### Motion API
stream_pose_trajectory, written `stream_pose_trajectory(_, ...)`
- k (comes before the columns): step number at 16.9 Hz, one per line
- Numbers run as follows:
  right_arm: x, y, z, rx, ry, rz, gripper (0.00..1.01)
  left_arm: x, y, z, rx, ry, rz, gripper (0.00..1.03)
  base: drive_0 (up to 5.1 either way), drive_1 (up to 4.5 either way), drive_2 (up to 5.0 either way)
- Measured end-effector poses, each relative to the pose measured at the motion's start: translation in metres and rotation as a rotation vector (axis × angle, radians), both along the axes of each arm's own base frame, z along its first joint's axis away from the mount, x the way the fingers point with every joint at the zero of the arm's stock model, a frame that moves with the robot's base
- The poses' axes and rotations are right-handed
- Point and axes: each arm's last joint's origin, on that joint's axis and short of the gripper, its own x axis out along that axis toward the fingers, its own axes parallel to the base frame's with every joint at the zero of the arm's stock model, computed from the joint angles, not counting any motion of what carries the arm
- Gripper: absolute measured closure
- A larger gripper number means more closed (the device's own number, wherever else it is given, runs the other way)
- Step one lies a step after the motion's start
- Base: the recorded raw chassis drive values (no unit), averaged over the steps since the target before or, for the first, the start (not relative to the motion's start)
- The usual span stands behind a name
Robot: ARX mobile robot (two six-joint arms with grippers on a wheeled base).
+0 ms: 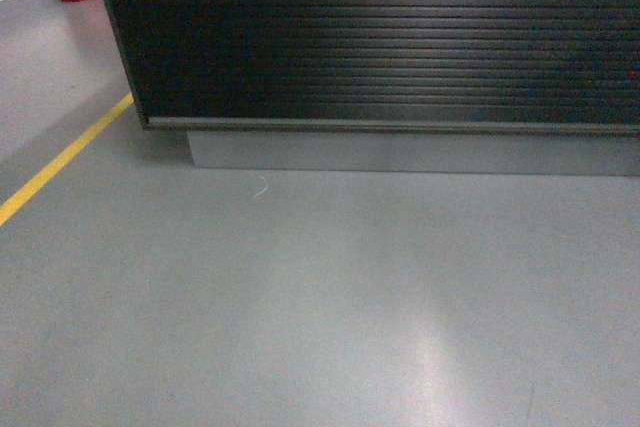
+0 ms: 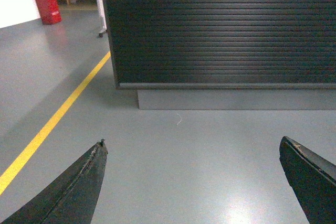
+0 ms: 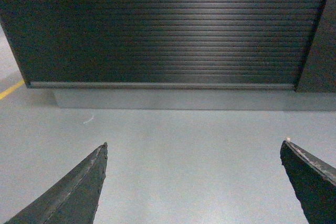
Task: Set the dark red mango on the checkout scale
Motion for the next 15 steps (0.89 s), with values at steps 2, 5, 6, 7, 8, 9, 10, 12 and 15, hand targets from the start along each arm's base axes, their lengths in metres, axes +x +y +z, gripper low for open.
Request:
stream_pose_trajectory(2, 0.0, 0.0, 0.0005, 0.0, -0.005, -0.001, 0.03, 0.0, 0.0001, 0.0002, 0.0, -0.002, 0.004, 0.05, 0.0, 4.33, -4.3)
stream_pose_trajectory(5, 0.0, 0.0, 0.0008, 0.0, -0.008, -0.001, 0.03, 0.0, 0.0, 0.0, 0.0, 0.0, 0.001, 0.05, 0.0, 4.33, -4.3)
stream_pose_trajectory(6, 0.0, 0.0, 0.0007, 0.0, -0.007, -0.001, 0.03, 0.0, 0.0, 0.0005, 0.0, -0.005, 0.0, 0.05, 0.0, 4.01, -4.0)
stream_pose_trajectory(7, 0.0, -0.0001, 0.0001, 0.0, -0.001, -0.002, 0.03, 0.0, 0.0, 0.0002, 0.0, -0.002, 0.0, 0.05, 0.1, 4.03, -3.9)
stream_pose_trajectory(8, 0.0, 0.0, 0.0006, 0.0, -0.006, -0.001, 0.03, 0.0, 0.0, 0.0001, 0.0, -0.002, 0.0, 0.05, 0.1, 4.06, -3.9)
stream_pose_trajectory(9, 0.0, 0.0, 0.0001, 0.0, -0.001, -0.002, 0.03, 0.0, 0.0, 0.0002, 0.0, -0.002, 0.0, 0.05, 0.1, 4.06, -3.9)
stream_pose_trajectory(10, 0.0, 0.0, 0.0006, 0.0, -0.006, -0.002, 0.03, 0.0, 0.0, 0.0001, 0.0, -0.002, 0.001, 0.05, 0.1, 4.06, -3.9)
stream_pose_trajectory(12, 0.0, 0.0, 0.0002, 0.0, -0.002, -0.002, 0.03, 0.0, 0.0, 0.0002, 0.0, -0.002, 0.0, 0.05, 0.0, 3.97, -4.0)
stream_pose_trajectory(15, 0.0, -0.0001, 0.0005, 0.0, -0.005, -0.002, 0.03, 0.0, 0.0, 0.0002, 0.0, -0.002, 0.001, 0.05, 0.0, 3.97, -4.0)
